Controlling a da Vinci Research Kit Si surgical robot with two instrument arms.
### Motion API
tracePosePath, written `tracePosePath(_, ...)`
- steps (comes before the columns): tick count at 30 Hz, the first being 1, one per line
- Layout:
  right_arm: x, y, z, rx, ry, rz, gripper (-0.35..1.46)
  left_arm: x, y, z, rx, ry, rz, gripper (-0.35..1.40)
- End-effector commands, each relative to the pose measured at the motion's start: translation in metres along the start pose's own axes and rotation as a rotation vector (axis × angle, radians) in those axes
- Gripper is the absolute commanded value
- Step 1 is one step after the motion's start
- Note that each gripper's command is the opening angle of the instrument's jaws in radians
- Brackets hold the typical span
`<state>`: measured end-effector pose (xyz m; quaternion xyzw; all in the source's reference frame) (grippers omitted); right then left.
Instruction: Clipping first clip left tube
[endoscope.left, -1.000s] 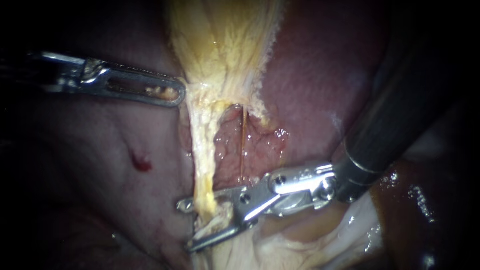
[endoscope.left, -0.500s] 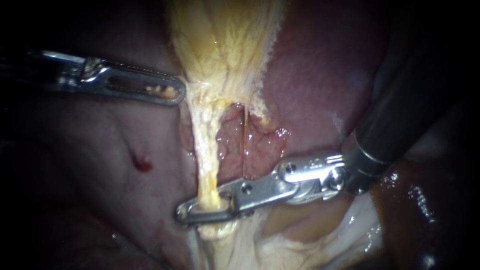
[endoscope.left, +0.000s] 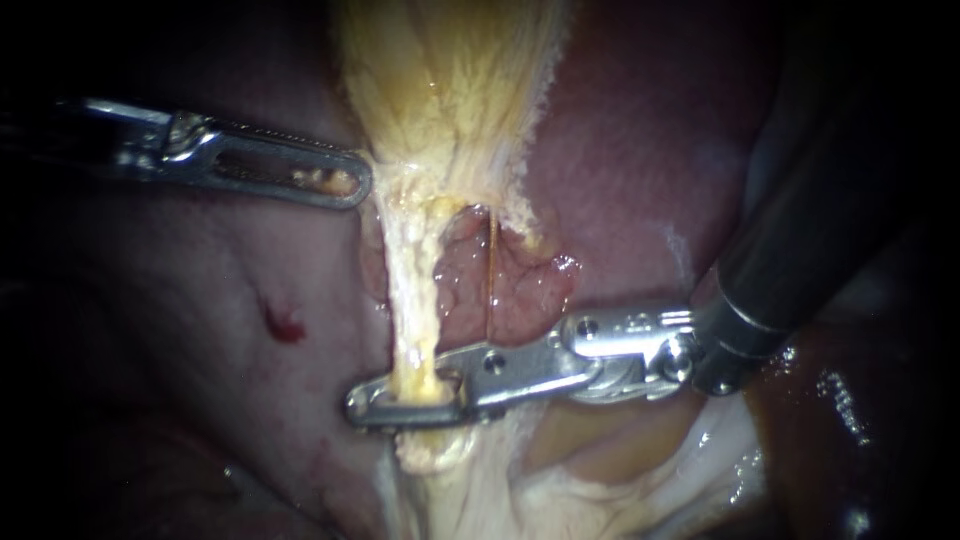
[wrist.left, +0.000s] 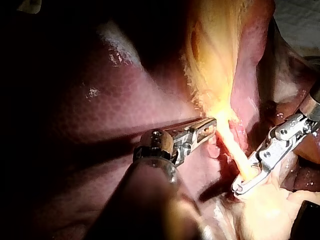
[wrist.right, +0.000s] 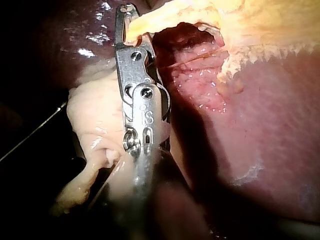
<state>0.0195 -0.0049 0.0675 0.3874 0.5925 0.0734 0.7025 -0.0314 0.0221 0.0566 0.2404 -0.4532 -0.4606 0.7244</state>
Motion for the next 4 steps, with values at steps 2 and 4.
tracePosePath(2,0.0,0.0,0.0,0.0,0.0,0.0,-0.35,0.0,0.0,0.0,0.0,0.0,0.0,-0.35)
tracePosePath(4,-0.0001,0.0,0.0,0.0,0.0,0.0,-0.35,0.0,0.0,0.0,0.0,0.0,0.0,-0.35)
